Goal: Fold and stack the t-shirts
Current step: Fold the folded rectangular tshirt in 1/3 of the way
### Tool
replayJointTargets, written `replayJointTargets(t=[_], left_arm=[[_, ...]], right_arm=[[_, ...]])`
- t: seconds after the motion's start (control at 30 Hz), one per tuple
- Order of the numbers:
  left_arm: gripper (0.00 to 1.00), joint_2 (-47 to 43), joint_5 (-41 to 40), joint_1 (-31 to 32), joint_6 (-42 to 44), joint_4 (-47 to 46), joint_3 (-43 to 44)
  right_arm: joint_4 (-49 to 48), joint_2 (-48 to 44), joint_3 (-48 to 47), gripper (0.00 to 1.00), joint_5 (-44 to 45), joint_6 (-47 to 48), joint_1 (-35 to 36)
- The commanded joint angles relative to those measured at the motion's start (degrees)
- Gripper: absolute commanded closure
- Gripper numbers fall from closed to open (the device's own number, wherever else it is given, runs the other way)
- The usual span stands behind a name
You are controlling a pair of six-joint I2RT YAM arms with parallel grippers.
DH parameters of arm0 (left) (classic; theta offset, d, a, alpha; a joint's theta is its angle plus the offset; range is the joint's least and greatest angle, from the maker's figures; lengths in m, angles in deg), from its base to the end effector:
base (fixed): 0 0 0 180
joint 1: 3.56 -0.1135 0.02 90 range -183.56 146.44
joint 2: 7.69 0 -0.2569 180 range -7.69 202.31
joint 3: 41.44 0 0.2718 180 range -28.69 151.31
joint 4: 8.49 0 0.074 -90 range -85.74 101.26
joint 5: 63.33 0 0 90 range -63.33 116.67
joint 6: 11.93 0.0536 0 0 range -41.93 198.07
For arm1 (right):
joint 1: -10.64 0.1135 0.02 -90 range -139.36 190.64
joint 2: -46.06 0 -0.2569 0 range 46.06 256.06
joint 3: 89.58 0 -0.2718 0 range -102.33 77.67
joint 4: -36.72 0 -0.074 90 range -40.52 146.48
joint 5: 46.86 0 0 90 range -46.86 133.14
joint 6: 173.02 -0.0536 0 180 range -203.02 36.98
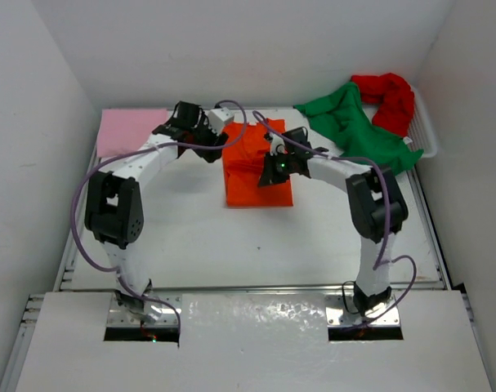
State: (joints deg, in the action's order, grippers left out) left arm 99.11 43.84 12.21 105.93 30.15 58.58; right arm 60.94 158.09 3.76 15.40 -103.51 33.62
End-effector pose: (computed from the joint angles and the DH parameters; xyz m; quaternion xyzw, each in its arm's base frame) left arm 0.4307 -0.1381 0.2382 0.3926 0.8284 -0.0979 0.3875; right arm 0.3960 0.1950 0.1427 -0.1026 0.9091 0.3331 0.2282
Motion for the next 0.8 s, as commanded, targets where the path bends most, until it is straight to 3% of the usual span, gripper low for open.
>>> replayJointTargets(t=[0.0,0.2,0.37,0.6,0.77], left_arm=[[0.50,-3.09,3.83,0.31,-5.77,1.36,-2.53],[0.51,-5.73,14.73,1.10,-11.76,-3.30,-12.37],[0.51,-3.80,13.42,3.48,-11.69,-4.53,-16.07],[0.51,-4.67,6.93,4.00,-5.99,-2.95,-16.77],[0.51,-4.85,4.10,5.24,-3.51,-1.72,-16.26]], right_arm=[[-4.61,6.24,-7.18,1.00,-2.14,-1.74,-1.63],[-4.96,12.77,-12.39,1.00,-1.62,-4.82,-1.45],[-1.36,18.83,-21.79,1.00,6.63,-2.36,-1.71],[-3.91,24.99,-32.42,1.00,10.25,-6.58,-3.82],[0.99,30.52,-40.85,1.00,11.31,-5.88,-6.19]])
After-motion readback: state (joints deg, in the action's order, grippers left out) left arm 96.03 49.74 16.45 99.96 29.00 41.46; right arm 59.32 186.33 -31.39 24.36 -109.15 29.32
